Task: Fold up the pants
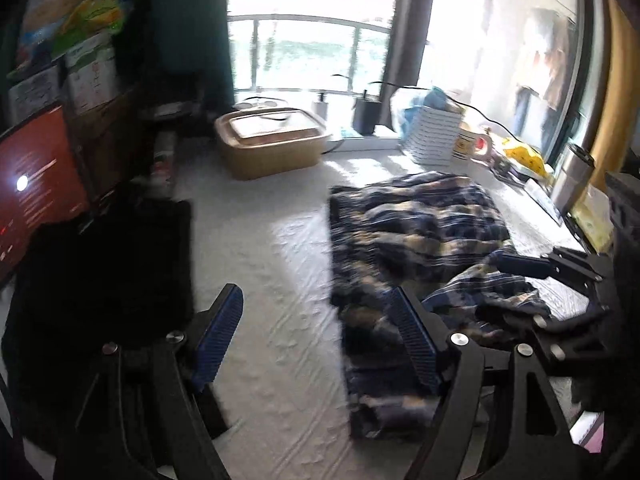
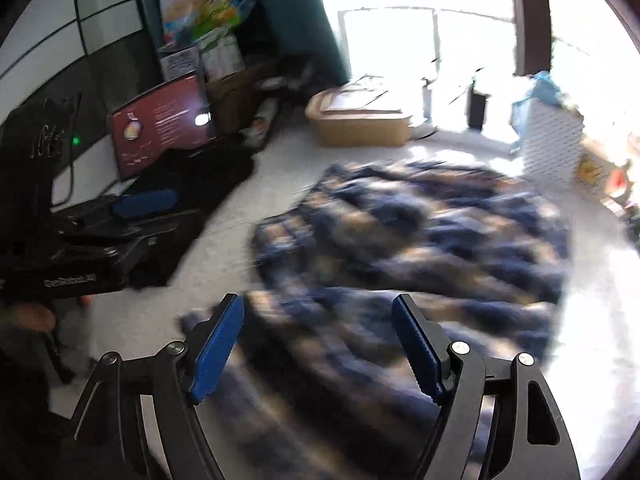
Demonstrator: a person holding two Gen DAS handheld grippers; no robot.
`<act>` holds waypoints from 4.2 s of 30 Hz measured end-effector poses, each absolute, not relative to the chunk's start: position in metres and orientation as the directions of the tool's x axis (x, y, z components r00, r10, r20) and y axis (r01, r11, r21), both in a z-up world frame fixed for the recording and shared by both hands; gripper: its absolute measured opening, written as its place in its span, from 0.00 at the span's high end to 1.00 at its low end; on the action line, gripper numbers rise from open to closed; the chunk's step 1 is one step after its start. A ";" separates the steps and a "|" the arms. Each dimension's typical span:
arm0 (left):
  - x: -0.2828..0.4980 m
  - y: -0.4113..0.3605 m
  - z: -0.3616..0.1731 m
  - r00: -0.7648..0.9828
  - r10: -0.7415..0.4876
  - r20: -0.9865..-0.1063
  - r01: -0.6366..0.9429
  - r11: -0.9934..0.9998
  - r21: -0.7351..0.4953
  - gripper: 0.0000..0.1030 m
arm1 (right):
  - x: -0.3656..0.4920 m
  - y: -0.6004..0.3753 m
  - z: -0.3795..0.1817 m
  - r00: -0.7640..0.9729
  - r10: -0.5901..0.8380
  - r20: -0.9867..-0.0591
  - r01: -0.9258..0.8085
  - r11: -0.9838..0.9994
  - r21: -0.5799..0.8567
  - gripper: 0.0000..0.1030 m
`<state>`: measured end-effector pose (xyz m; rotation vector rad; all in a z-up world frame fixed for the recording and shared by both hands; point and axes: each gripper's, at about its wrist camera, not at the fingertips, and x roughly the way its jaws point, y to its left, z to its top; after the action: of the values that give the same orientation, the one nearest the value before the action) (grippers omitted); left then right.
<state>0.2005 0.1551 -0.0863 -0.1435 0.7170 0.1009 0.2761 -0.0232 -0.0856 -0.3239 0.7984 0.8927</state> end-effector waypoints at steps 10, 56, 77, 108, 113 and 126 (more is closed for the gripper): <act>0.253 0.146 -0.128 0.634 0.068 -0.770 -0.125 0.992 -0.015 0.26 | 0.304 -0.063 -0.126 0.420 0.418 -0.806 -0.719 0.695 -0.014 0.44; 0.364 0.184 -0.137 0.625 -0.120 -0.771 0.026 0.991 -0.133 0.62 | 0.469 -0.040 -0.139 0.411 0.422 -0.808 -0.777 0.626 -0.068 0.51; 0.364 0.190 -0.130 0.626 -0.104 -0.773 -0.042 0.985 -0.166 0.58 | 0.500 -0.026 -0.142 0.424 0.381 -0.822 -0.679 0.734 -0.010 0.44; 0.187 0.151 -0.127 0.590 -0.179 -0.787 -0.066 0.961 -0.268 0.38 | 0.299 -0.134 -0.097 0.447 0.407 -0.796 -0.571 0.815 0.096 0.29; 0.173 0.151 -0.138 0.568 -0.206 -0.797 -0.085 0.948 -0.307 0.37 | 0.266 -0.140 -0.105 0.384 0.449 -0.807 -0.565 0.806 0.179 0.30; 0.174 0.137 -0.150 0.633 -0.204 -0.747 -0.088 0.939 -0.332 0.87 | 0.258 -0.118 -0.136 0.377 0.480 -0.792 -0.549 0.805 0.226 0.85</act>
<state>0.1745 0.1368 -0.1505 -0.3555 0.8877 -0.0684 0.2575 -0.1180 -0.1362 -0.0792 0.9846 0.6586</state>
